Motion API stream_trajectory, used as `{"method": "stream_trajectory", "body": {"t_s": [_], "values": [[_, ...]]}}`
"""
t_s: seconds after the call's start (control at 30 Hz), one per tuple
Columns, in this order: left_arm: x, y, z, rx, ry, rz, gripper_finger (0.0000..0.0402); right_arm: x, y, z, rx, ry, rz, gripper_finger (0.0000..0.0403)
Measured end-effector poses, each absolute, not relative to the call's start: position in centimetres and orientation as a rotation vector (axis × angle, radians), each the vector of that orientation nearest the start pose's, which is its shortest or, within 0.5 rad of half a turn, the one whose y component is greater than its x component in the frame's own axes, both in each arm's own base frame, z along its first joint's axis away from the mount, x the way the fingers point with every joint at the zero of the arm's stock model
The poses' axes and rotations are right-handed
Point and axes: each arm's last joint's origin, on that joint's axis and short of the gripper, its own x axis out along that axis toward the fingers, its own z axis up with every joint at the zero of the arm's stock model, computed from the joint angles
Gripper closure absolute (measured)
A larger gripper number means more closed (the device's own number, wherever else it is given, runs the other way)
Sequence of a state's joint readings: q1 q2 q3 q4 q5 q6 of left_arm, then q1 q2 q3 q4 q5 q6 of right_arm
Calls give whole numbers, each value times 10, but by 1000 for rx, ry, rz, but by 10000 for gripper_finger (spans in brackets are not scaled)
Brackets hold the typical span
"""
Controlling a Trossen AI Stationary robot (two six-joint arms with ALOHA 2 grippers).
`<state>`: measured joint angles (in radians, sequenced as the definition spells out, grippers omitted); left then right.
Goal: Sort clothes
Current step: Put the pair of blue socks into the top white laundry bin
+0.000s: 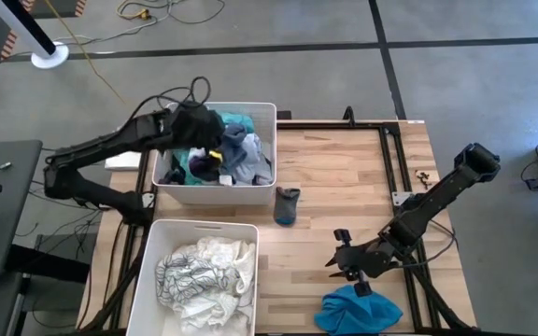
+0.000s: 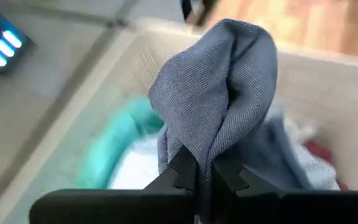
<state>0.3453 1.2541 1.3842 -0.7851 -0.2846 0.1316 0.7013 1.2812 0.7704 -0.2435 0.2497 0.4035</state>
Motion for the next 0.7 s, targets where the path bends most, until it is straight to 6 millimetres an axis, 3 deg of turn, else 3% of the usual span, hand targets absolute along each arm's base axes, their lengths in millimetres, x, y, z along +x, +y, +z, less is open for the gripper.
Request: {"method": "stream_trajectory", "body": {"t_s": [0.4,0.7], "values": [[260,131,315,-198,1094,434,394,202,161,223,39,718,273,257],[262,128,313,-239,1105,362,391,203,161,224,29,698,263,257]]}}
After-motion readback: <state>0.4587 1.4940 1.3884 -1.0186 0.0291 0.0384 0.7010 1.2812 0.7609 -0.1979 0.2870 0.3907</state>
